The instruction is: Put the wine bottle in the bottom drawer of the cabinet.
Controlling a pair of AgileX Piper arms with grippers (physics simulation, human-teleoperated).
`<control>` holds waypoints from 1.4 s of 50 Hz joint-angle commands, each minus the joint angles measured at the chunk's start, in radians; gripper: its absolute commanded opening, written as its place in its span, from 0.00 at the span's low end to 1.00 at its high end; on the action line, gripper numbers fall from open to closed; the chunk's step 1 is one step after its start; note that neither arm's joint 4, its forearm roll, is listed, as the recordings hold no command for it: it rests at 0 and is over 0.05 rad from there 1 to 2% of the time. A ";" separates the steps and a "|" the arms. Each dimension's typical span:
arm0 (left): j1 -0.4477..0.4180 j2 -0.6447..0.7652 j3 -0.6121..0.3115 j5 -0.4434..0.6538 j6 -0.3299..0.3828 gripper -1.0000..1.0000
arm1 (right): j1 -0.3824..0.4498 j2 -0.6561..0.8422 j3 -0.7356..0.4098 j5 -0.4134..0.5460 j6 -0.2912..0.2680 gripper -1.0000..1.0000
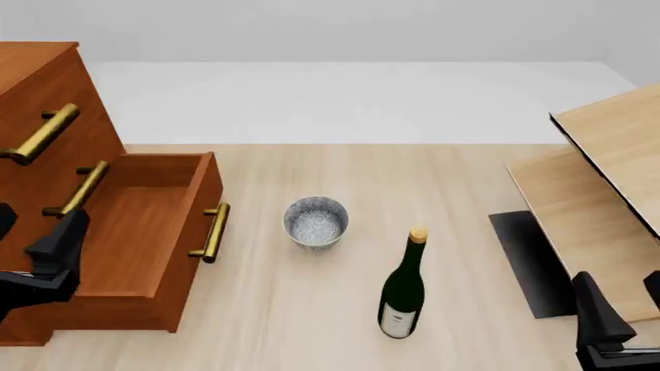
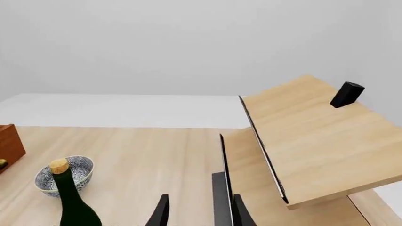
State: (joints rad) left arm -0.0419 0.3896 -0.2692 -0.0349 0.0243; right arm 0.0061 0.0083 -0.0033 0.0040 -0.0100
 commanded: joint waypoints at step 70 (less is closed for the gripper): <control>-0.160 0.802 -0.447 0.417 -0.131 1.00 | 0.016 0.030 0.003 0.005 -0.021 1.00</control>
State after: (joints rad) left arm -0.2207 1.1575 -0.7645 0.4300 -0.1221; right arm 0.0195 0.0340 -0.0005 0.0102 -0.0248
